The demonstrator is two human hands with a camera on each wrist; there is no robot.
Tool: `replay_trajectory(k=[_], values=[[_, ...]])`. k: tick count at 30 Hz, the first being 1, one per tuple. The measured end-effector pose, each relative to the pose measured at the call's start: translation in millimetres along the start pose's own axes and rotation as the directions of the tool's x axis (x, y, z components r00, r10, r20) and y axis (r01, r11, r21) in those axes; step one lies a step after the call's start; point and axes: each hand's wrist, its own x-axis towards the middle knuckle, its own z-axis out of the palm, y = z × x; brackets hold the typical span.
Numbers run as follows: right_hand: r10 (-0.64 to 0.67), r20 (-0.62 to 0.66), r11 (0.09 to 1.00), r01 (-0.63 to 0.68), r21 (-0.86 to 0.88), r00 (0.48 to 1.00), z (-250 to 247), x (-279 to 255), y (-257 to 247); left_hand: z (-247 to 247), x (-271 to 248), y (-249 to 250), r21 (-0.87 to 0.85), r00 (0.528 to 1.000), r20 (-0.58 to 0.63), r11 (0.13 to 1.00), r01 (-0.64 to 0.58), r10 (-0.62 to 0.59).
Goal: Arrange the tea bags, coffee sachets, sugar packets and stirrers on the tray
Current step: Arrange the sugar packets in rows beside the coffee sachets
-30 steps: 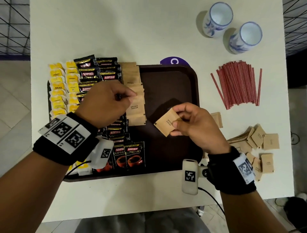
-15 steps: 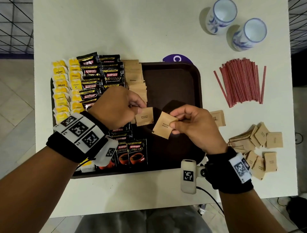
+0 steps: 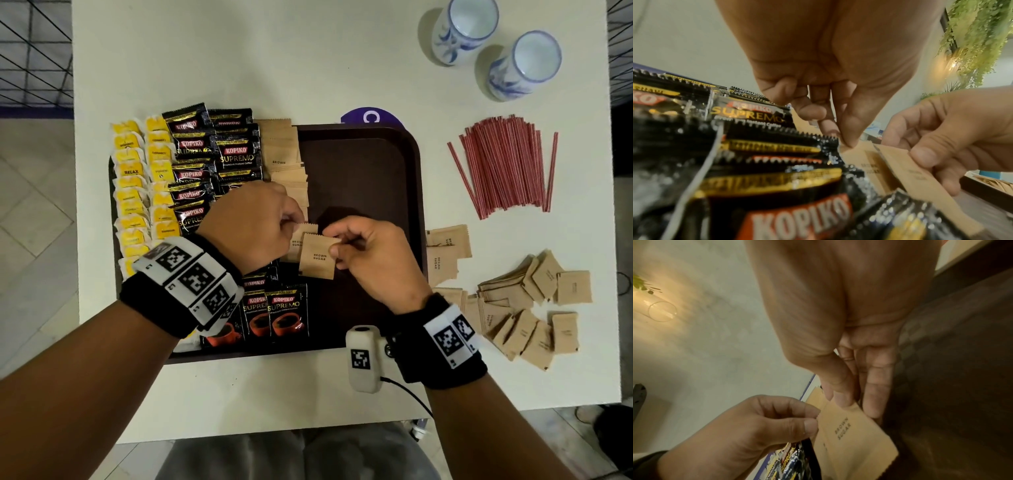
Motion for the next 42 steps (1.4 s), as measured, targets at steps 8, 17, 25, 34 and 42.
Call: replay_trajectory(k=[8,17,25,34,42], values=[[-0.034,0.021,0.992,0.036,-0.119,0.999,13,5,-7,3,-1,-3,0.031,0.999,-0.038,0.999,-0.017,0.018],[-0.113,0.014,0.972,0.113,-0.206,0.994,22,12,-11,7,-62,11,0.166,0.961,0.101,0.948,-0.271,0.257],[-0.124,-0.006,0.968,0.120,-0.221,0.992,26,12,-10,40,-92,15,0.343,0.832,0.413,0.783,-0.518,0.369],[-0.135,-0.002,0.961,0.130,-0.243,0.991,28,13,-12,44,-99,11,0.392,0.828,0.475,0.770,-0.503,0.299],[-0.137,-0.027,0.964,0.127,-0.234,0.990,29,12,-10,45,-104,4,0.383,0.844,0.427,0.781,-0.493,0.324]])
